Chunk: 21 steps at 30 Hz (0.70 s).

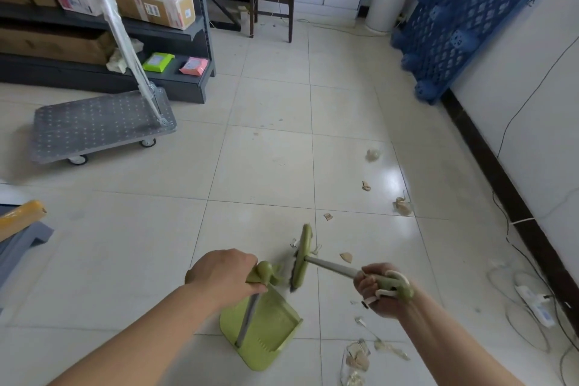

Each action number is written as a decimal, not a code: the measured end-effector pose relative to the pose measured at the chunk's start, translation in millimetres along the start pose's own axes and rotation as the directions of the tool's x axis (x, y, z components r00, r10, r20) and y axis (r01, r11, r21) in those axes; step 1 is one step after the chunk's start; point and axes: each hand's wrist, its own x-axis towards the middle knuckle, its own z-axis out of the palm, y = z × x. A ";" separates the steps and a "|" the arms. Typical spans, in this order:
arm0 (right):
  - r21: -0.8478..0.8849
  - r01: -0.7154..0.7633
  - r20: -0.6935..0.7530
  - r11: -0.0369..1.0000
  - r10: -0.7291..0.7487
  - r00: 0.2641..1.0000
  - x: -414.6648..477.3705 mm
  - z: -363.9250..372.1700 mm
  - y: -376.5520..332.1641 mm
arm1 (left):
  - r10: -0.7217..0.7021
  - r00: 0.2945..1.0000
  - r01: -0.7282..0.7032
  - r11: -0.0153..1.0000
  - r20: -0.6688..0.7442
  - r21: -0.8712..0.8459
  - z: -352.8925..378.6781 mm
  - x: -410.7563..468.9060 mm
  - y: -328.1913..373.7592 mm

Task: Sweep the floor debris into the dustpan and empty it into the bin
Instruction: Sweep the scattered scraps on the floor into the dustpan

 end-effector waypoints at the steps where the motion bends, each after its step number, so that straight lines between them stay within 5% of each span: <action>1: -0.018 -0.002 0.018 1.000 0.002 1.000 5.5 12.1 -2.8 | -0.010 1.000 0.010 1.000 0.001 -0.010 -2.2 2.6 -6.0; 11: -0.069 -0.043 0.144 0.997 0.052 0.988 77.6 107.6 -20.7 | -0.058 0.998 0.058 0.998 -0.001 0.028 -17.6 35.3 -49.0; 21: 0.161 -0.030 0.077 0.987 0.018 0.997 90.7 84.9 -43.6 | -0.046 0.999 0.046 0.999 0.007 0.024 -17.5 57.3 -70.0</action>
